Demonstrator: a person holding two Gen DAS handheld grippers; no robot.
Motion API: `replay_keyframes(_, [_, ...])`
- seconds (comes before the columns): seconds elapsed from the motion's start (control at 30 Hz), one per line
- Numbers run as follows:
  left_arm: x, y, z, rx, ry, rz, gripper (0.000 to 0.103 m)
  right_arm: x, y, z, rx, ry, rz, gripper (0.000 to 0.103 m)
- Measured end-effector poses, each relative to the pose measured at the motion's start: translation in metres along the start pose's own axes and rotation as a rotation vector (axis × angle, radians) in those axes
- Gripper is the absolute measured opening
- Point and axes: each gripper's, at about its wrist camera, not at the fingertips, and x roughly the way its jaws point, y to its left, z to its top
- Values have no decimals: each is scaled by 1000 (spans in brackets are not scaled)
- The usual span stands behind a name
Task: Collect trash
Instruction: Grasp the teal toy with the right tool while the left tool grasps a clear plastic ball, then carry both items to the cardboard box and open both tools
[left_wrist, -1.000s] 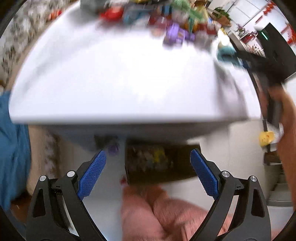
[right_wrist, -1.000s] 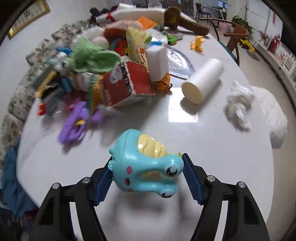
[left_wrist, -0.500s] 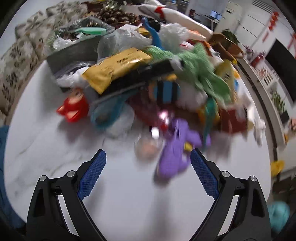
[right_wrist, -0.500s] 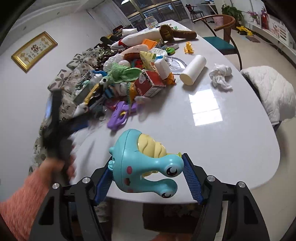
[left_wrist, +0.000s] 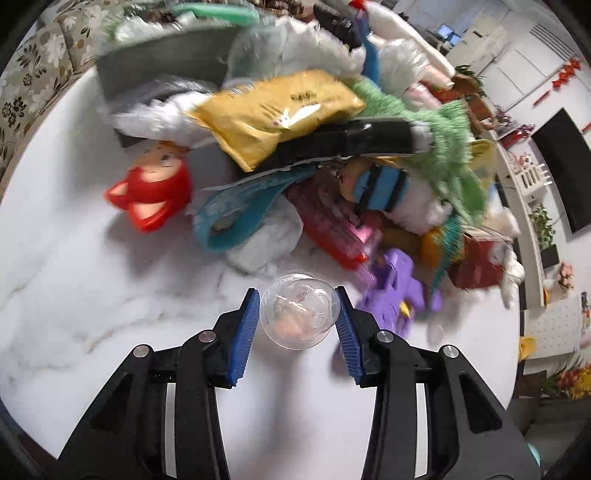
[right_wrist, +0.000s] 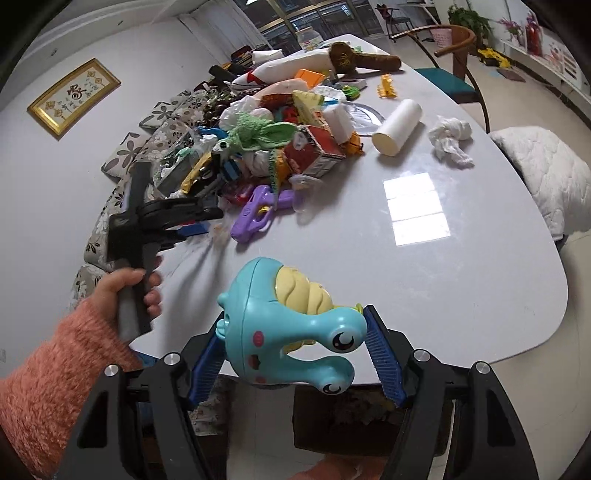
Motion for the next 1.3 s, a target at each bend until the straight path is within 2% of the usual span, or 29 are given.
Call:
replay_keyframes(0.13, [-46,3,-29,65,-26,-94,41,1,12,-1,-26,13,24,69])
replay_keyframes(0.27, [-90,-6,-84,165,-34,-161,41,0,26,-11,-85,44,23,69])
replay_keyframes(0.37, [-103,-14,-128,208,5,-201,41,2,36,-30,-144,95,4,69])
replay_keyframes(0.5, [-101,-11,-197,268,125,-296,41,13,38,-69,-203,201,-33,69])
replay_keyframes(0.63, [-65,-3,-257,269,274,-297,41,33,26,-113,-194,318,-53,69])
replay_keyframes(0.7, [-35,4,-283,267,338,-249,41,49,14,-133,-175,368,-79,69])
replay_keyframes(0.83, [41,20,-323,230,452,-199,41,105,-30,-179,-134,473,-155,69])
replay_keyframes(0.97, [124,29,-351,225,540,-115,41,164,-78,-212,-70,530,-206,69])
replay_keyframes(1.0, [148,33,-359,224,562,-74,46,177,-88,-217,-55,533,-210,70])
replay_keyframes(1.03, [169,38,-363,204,593,-47,67,196,-103,-224,-31,536,-228,71])
replay_keyframes(1.07, [183,42,-368,183,615,-31,76,207,-113,-228,-15,545,-251,84])
replay_keyframes(1.1, [203,50,-371,157,632,-4,80,219,-125,-232,3,549,-285,91])
replay_keyframes(1.2, [239,72,-380,121,679,94,80,238,-150,-244,57,571,-329,91])
replay_keyframes(1.3, [248,82,-384,109,707,129,80,237,-160,-249,95,575,-331,91])
